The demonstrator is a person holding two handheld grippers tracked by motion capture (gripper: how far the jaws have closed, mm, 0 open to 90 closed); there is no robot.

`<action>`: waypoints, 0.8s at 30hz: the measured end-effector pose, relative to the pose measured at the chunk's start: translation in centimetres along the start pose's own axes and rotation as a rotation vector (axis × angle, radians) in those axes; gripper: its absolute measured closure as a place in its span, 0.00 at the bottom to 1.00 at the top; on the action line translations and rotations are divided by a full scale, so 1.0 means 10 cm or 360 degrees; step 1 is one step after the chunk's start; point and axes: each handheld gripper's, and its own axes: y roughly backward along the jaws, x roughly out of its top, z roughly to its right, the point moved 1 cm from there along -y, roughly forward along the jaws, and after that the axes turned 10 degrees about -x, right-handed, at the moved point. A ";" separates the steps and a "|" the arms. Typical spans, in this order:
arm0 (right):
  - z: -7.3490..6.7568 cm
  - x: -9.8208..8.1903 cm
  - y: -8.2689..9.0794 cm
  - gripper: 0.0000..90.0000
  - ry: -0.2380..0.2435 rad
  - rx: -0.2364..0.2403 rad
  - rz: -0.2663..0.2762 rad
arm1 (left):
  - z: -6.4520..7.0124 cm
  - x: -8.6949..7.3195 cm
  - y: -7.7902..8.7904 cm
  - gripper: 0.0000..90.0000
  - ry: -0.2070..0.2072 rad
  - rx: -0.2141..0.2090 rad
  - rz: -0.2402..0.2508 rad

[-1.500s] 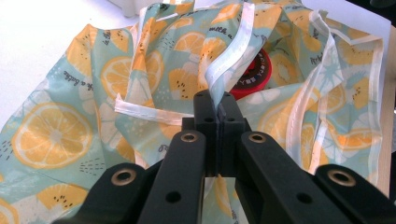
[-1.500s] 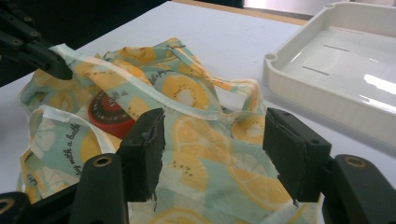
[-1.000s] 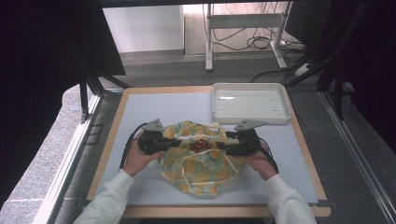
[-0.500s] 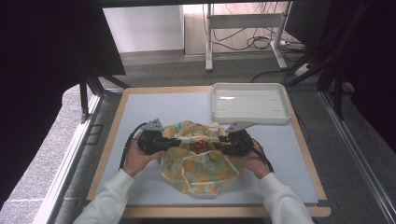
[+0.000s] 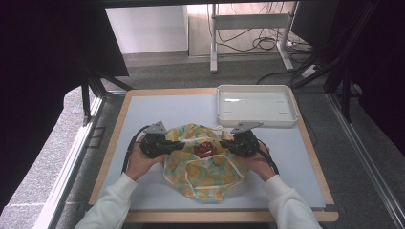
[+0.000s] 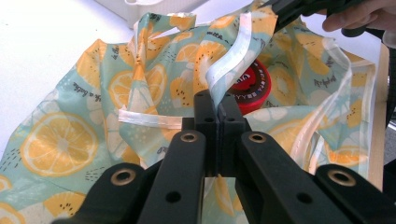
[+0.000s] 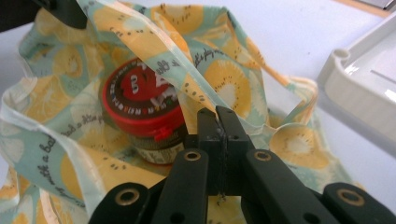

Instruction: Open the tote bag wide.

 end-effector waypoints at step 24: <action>0.12 0.22 -0.08 0.99 -0.0026 -0.0094 0.0116 | -0.13 0.03 0.01 1.00 0.0056 0.0089 0.0038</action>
